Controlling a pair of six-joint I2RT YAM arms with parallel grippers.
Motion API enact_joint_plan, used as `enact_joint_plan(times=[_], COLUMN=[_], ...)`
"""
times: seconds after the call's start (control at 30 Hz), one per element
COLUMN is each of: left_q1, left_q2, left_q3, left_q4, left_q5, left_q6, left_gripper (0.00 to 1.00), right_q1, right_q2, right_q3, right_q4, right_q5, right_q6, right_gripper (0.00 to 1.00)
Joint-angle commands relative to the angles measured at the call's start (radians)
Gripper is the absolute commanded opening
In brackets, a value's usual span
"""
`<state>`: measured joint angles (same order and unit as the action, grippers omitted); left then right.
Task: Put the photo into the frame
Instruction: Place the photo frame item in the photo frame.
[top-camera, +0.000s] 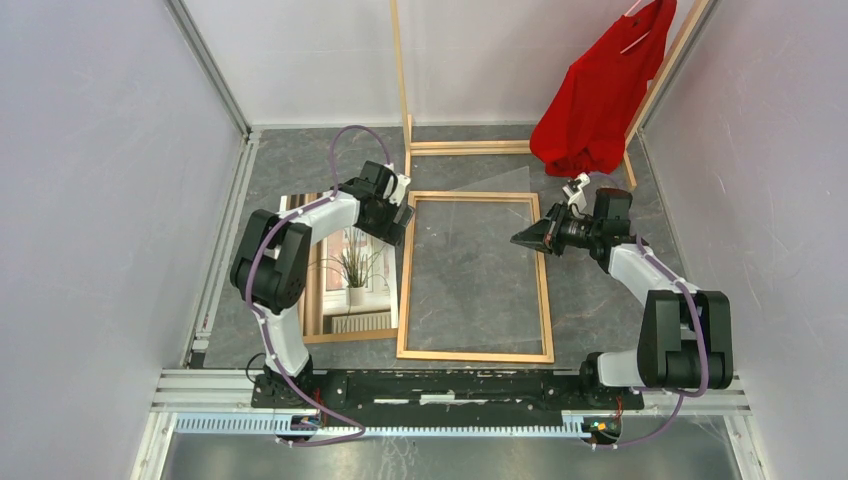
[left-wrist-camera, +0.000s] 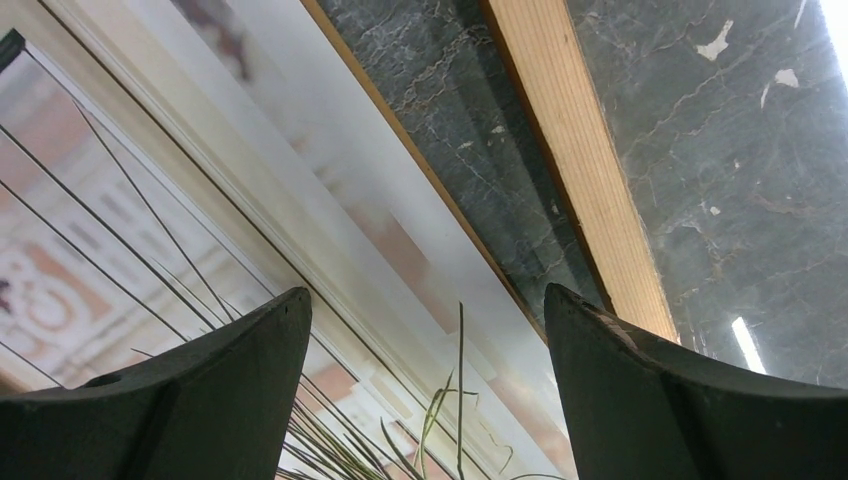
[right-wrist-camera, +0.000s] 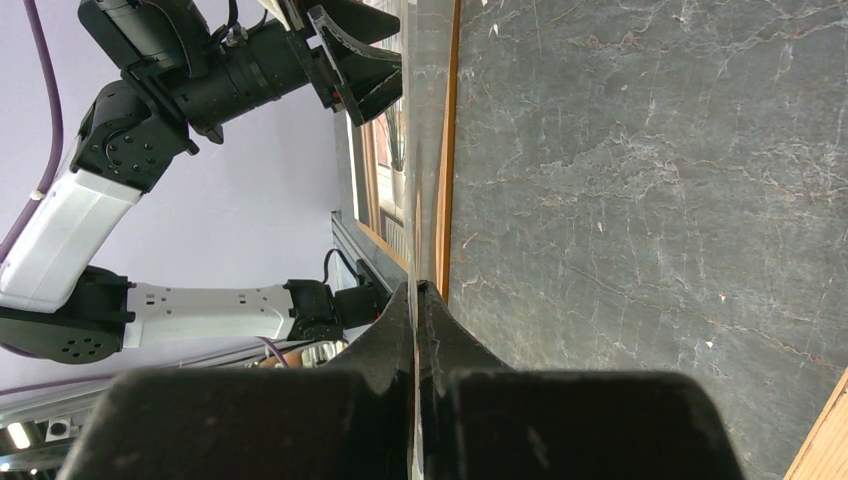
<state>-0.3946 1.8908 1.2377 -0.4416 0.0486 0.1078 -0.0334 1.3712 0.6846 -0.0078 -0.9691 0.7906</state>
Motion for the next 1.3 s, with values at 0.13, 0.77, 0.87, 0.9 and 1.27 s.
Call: enact_joint_plan(times=[0.13,0.77,0.87,0.9,1.27], left_q1=[-0.013,-0.017,-0.018,-0.017,-0.018], left_q2=[0.053,0.074,0.075,0.075,0.062], left_q3=[0.016,0.017,0.017,0.016,0.006], left_q4=[0.014,0.021,0.022,0.021,0.024], left_q5=[-0.032,-0.03,-0.026,-0.026,-0.03], left_q6=[-0.031,-0.029,-0.029,-0.029,-0.024], left_gripper=[0.92,0.92,0.92,0.92,0.92], right_q1=[0.009,0.081,0.084,0.084,0.075], right_q2=[0.008,0.019,0.022,0.028,0.053], right_q3=[0.039,0.057,0.057,0.056,0.069], right_q4=[0.073,0.205,0.204,0.195,0.016], right_q5=[-0.025,-0.043,-0.037,-0.037,0.033], right_q6=[0.022,0.12,0.117,0.111,-0.058], right_gripper=[0.0,0.0,0.0,0.0,0.0])
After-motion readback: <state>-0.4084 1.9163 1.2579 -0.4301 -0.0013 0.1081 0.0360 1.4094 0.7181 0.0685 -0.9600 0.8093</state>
